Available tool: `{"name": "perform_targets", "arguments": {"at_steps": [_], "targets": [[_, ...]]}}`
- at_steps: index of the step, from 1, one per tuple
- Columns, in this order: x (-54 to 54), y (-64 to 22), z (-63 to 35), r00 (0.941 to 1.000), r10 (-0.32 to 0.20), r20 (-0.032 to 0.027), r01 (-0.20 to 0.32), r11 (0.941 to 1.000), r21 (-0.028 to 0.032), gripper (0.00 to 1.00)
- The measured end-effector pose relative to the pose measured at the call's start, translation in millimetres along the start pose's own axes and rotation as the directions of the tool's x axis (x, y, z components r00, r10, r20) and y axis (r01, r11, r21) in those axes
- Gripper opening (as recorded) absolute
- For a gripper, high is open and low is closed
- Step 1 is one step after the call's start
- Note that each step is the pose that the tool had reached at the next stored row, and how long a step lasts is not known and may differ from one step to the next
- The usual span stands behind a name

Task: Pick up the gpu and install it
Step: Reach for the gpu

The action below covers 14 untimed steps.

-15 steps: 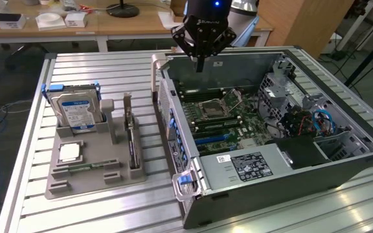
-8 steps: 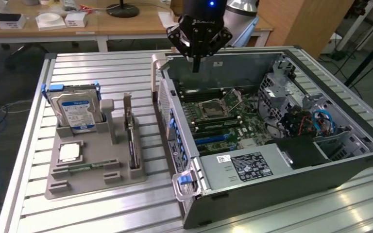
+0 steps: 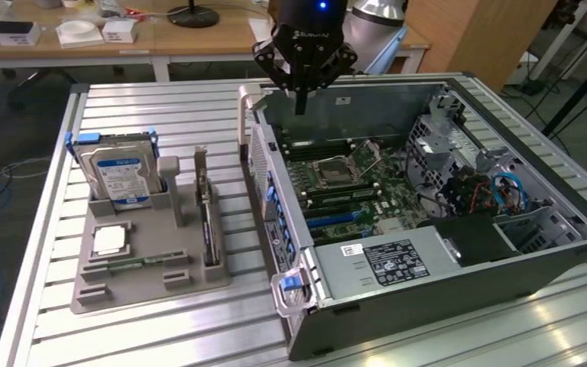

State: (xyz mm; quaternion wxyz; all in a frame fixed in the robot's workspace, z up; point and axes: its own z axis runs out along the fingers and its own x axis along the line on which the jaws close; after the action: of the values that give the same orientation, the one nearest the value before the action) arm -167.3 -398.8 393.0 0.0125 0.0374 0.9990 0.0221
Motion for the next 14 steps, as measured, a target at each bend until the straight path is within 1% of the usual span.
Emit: {"name": "perform_targets", "arguments": {"at_steps": [14], "targets": [[17.2,-1.3,-0.2,1.0,0.0,0.0,0.0,1.0,0.0,0.11]]}}
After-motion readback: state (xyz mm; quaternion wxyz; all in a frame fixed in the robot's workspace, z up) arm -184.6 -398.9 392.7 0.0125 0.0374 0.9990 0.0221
